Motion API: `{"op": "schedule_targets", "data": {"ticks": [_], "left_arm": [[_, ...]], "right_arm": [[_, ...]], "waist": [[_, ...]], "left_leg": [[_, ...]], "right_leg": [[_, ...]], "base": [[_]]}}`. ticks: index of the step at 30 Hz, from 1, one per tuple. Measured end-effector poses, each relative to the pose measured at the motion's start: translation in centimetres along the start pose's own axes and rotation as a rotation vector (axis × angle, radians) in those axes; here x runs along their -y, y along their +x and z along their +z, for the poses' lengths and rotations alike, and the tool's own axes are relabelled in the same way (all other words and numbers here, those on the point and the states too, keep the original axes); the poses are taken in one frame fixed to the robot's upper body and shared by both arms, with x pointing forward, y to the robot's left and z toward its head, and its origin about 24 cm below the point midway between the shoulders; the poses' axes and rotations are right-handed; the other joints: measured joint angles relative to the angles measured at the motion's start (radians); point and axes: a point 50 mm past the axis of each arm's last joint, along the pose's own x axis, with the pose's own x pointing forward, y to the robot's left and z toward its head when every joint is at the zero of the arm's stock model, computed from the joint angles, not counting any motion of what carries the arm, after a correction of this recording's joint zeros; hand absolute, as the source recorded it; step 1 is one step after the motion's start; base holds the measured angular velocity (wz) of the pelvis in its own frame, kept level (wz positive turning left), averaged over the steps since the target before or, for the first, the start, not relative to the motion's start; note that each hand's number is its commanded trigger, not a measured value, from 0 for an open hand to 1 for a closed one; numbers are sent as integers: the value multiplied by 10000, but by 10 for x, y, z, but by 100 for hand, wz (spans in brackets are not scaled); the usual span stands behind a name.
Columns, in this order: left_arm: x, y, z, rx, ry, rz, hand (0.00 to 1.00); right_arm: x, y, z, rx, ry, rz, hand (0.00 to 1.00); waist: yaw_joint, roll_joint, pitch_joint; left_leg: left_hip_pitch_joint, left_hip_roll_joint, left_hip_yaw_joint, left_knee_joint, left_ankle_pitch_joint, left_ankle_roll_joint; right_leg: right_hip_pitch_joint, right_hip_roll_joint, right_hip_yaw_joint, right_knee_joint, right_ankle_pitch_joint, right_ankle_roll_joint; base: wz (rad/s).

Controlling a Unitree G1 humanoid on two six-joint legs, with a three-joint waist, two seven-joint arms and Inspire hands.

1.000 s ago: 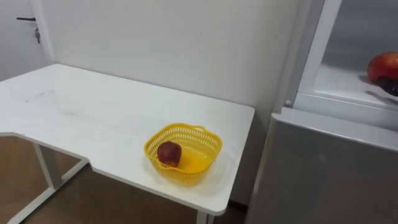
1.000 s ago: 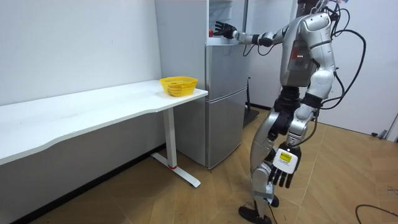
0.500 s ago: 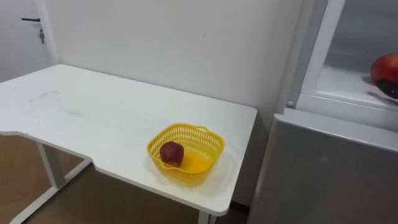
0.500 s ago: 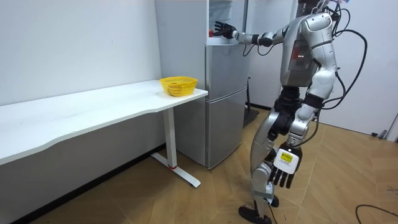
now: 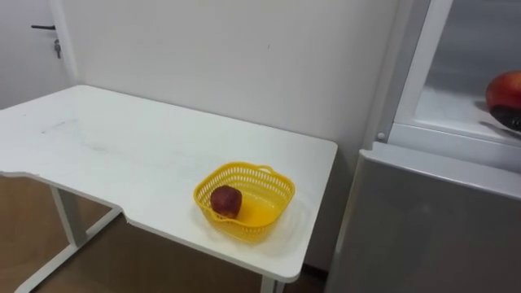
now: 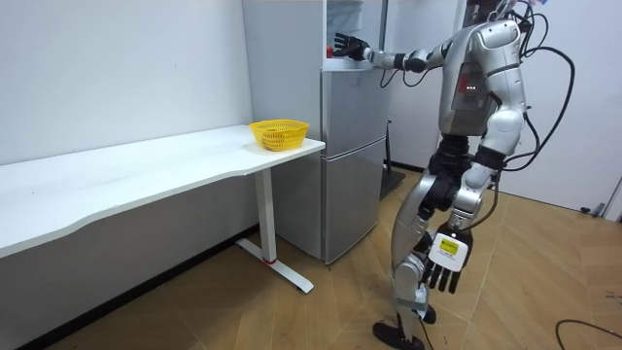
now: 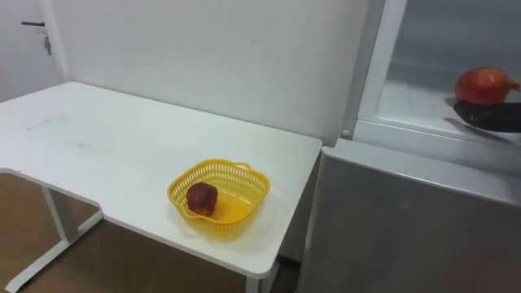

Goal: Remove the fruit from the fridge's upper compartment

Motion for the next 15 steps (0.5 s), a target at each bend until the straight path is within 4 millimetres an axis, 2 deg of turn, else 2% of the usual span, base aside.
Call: {"op": "schedule_targets", "data": {"ticks": [6, 7, 8, 15], "left_arm": [[0, 1, 4, 178, -453, -130, 0], [0, 1, 4, 191, -505, -137, 0], [0, 1, 5, 218, -598, -147, 0], [0, 0, 5, 241, -708, -173, 0]], "right_arm": [[-1, 0, 1, 22, 16, 195, 0], [-1, 0, 1, 22, 16, 206, 30], [-1, 0, 1, 16, 14, 205, 100], [-1, 0, 0, 22, -196, 231, 100]], "waist": [[49, -1, 3], [53, 0, 2], [62, 0, 2], [184, 3, 0]], "left_leg": [[10, 5, 16, 2, 0, 0], [13, 5, 16, 2, 0, 0], [19, 5, 16, 2, 0, 0], [-6, 18, 16, 24, 0, -1]], "right_leg": [[-16, -1, 38, -7, 17, 2], [-12, -1, 39, -7, 20, 1], [-5, 0, 39, -7, 22, 2], [-46, -1, 31, 0, 26, -2]], "base": [[-5], [-3], [0], [-1]]}}
